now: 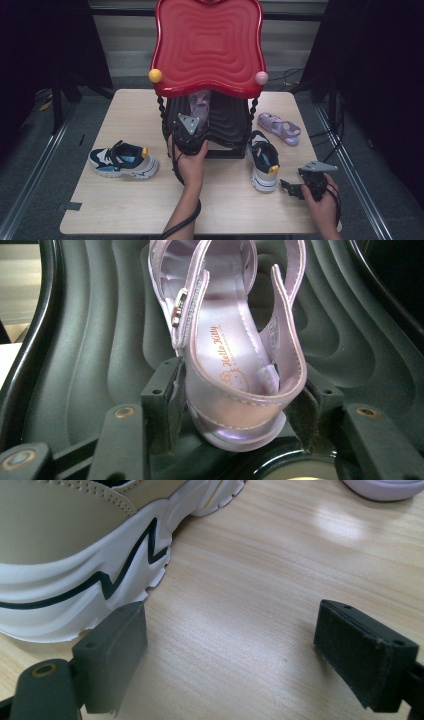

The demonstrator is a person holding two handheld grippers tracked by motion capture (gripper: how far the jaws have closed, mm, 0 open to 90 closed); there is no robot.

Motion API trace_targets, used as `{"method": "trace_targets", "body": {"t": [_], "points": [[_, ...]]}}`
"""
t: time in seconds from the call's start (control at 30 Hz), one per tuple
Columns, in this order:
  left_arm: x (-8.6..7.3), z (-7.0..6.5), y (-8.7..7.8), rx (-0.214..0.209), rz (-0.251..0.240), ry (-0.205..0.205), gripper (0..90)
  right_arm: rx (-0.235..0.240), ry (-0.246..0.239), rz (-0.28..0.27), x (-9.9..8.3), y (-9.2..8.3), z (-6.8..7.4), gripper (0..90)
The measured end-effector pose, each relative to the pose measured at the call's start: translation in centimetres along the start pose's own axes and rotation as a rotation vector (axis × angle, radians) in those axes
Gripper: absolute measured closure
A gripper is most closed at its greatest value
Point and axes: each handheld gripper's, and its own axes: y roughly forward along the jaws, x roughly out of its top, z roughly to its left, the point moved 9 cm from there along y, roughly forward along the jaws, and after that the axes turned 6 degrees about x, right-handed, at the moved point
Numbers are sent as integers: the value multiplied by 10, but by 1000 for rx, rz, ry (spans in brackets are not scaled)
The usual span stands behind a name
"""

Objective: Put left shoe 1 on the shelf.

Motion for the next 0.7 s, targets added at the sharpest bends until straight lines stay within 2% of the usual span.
{"method": "trace_targets", "body": {"t": [0.23,0.37,0.43,0.57,0.63,0.7], "points": [[-1,0,-2,-16,20,26,380,0,1,0,0,0,0,133],[-4,-1,-5,-58,43,35,323,0,1,0,0,0,0,133],[-8,-2,-7,-75,62,59,290,0,1,0,0,0,0,133],[-13,1,-14,-82,78,75,264,0,1,0,0,0,0,133],[-15,1,-18,-105,86,75,256,0,1,0,0,0,0,133],[-17,2,-23,-116,92,96,245,0,1,0,0,0,0,133]]}}
